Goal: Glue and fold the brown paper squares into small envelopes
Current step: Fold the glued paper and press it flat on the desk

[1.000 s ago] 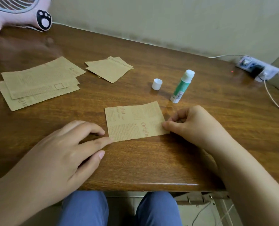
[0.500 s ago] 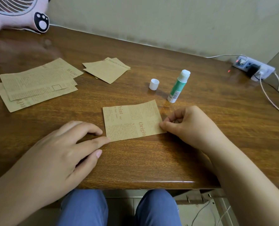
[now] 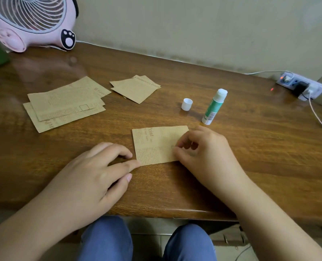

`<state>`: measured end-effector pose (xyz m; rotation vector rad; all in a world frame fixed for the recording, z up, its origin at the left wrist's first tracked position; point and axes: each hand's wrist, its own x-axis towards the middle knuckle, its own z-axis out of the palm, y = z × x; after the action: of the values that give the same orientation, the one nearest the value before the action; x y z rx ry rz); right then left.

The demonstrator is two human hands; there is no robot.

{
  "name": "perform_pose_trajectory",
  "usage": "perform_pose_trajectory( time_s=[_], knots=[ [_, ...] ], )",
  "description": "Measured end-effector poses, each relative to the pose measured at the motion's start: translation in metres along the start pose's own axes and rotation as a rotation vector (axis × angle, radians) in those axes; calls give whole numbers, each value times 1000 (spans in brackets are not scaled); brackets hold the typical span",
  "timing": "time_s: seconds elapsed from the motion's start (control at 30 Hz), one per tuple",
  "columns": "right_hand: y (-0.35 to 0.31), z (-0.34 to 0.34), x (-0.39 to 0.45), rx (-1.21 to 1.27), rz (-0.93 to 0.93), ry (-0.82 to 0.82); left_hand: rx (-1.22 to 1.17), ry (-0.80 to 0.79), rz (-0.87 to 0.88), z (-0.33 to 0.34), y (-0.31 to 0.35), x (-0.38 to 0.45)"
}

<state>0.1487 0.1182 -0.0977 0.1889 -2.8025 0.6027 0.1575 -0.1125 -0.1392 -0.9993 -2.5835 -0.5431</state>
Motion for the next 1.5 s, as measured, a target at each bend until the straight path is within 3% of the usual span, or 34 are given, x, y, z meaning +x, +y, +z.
perform_pose_trajectory(
  time_s=[0.17,0.37,0.47,0.6,0.77,0.87,1.07,1.2,1.33,1.5],
  knots=[
    [-36,30,1,40,-119,-84,-1,-23,-14,-2,0,0],
    [16,-2,-2,13,154,-32,-13,-17,-15,1,-2,-1],
    [29,-8,0,-40,203,-68,-32,-13,-23,2,-2,0],
    [17,-7,3,-54,37,107,-57,-32,-40,2,0,2],
    [-15,13,-8,46,-309,-170,-40,-77,-64,-1,7,22],
    [-13,22,-11,55,-300,-190,-31,-79,-94,2,13,35],
    [23,-4,-10,-72,-111,-101,-27,-12,-120,7,13,40],
    [14,-2,0,-157,-183,-117,-86,7,-212,7,20,53],
    [-6,19,0,75,-302,-234,-79,-74,-283,11,19,54],
    [14,18,-5,23,-180,-225,140,-264,-458,3,17,50]
  ],
)
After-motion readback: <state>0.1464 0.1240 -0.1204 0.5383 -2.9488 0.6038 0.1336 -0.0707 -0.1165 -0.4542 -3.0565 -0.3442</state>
